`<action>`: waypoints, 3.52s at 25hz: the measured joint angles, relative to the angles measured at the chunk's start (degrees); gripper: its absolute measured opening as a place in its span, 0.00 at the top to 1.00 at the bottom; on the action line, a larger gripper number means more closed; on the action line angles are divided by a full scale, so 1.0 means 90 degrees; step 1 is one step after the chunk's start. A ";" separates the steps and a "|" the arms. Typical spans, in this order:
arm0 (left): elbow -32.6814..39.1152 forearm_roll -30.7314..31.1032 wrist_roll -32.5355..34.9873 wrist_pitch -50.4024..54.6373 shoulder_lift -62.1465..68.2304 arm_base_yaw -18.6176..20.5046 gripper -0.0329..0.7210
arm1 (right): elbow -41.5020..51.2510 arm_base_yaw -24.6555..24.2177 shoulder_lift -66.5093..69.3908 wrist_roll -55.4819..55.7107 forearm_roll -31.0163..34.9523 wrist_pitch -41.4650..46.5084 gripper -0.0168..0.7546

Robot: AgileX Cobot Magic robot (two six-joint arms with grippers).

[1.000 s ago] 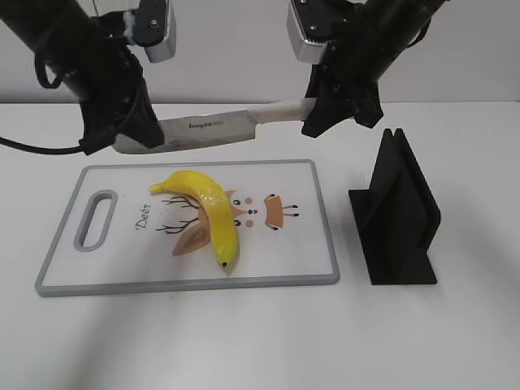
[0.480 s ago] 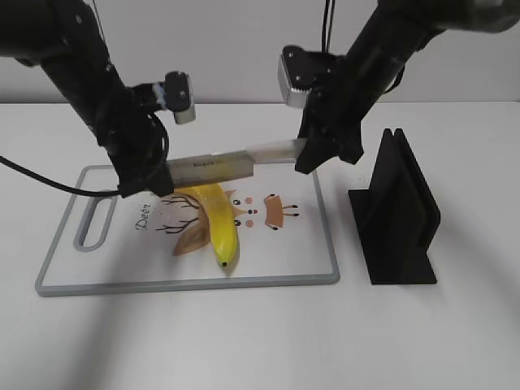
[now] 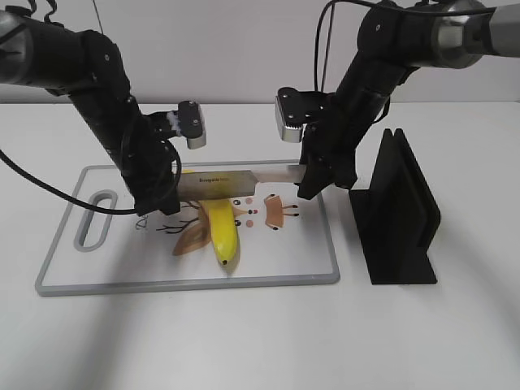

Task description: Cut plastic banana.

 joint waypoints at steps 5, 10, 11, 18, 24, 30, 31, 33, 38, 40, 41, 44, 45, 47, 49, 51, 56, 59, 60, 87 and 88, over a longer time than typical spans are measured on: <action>0.0085 0.0026 -0.0020 0.0026 -0.0465 -0.0035 0.96 | -0.0122 0.0019 -0.0354 0.0051 -0.0150 0.0231 0.76; 0.0085 0.0014 -0.0026 0.0417 -0.1423 -0.0035 0.96 | -0.0539 0.0019 -0.1000 0.0073 -0.0250 0.0712 0.76; 0.0078 0.0009 -0.0026 0.0493 -0.1635 -0.0035 0.96 | -0.0627 0.0025 -0.1106 0.0073 -0.0311 0.0752 0.76; 0.0078 0.0001 -0.0032 0.0536 -0.2197 -0.0035 0.96 | -0.0992 0.0038 -0.1420 0.0033 -0.0381 0.0898 0.76; 0.0078 -0.0408 -0.0032 0.0577 -0.2197 -0.0035 0.61 | -0.0992 0.0038 -0.1420 0.0026 -0.0394 0.0905 0.76; 0.0078 -0.0554 -0.0111 0.0220 -0.2344 -0.0011 0.11 | -0.0992 0.0038 -0.1420 0.0125 -0.0395 0.0905 0.76; 0.0078 -0.0561 -0.0198 0.0073 -0.2426 0.0015 0.10 | -0.0992 0.0038 -0.1420 0.0197 -0.0413 0.0905 0.76; 0.0078 -0.0576 -0.0476 -0.0264 -0.2667 0.0111 0.09 | -0.0992 0.0038 -0.1427 0.0327 -0.0498 0.0905 0.76; 0.0078 -0.0053 -0.2466 -0.0609 -0.3216 0.0480 0.09 | -0.0992 0.0038 -0.1568 0.1281 -0.0700 0.0910 0.76; 0.0078 0.0528 -0.3616 -0.0577 -0.3376 0.0638 0.10 | -0.0992 0.0038 -0.1715 0.1937 -0.0700 0.0910 0.76; 0.0078 0.0866 -0.4226 -0.0517 -0.3463 0.0729 0.11 | -0.0992 0.0038 -0.1782 0.2333 -0.0700 0.0910 0.76; 0.0078 0.1577 -0.5626 -0.0107 -0.3690 0.0998 0.12 | -0.0992 0.0038 -0.1989 0.3703 -0.0700 0.0917 0.76; 0.0078 0.1752 -0.6027 0.0134 -0.3765 0.1092 0.13 | -0.0992 0.0038 -0.2036 0.4282 -0.0700 0.0917 0.76; 0.0078 0.1890 -0.6665 0.0681 -0.3874 0.1266 0.14 | -0.0992 0.0038 -0.2149 0.5315 -0.0751 0.0919 0.76; 0.0078 0.1957 -0.7077 0.1375 -0.3917 0.1459 0.14 | -0.0992 0.0038 -0.2244 0.6278 -0.0866 0.0926 0.76; 0.0096 0.1979 -0.7298 0.1862 -0.3925 0.1622 0.15 | -0.0983 0.0038 -0.2367 0.7182 -0.0988 0.0933 0.76; 0.0946 0.2034 -0.7586 0.2000 -0.4423 0.1903 0.17 | -0.0169 0.0051 -0.3137 0.8516 -0.1031 0.0921 0.76; 0.1816 0.2077 -0.7615 0.2037 -0.5178 0.1928 0.17 | 0.0898 0.0074 -0.3910 0.9001 -0.1140 0.0861 0.76; 0.2068 0.2077 -0.7621 0.2037 -0.5411 0.1928 0.17 | 0.1309 0.0084 -0.4204 0.9231 -0.1257 0.0726 0.76; 0.6401 0.2208 -0.7623 0.1193 -1.2451 0.1928 0.19 | 0.5349 0.0082 -0.6332 1.1686 -0.2563 -0.1659 0.76; 0.6420 0.2196 -0.7623 0.1193 -1.2700 0.1928 0.19 | 0.5349 0.0082 -0.6303 1.1686 -0.2558 -0.1671 0.76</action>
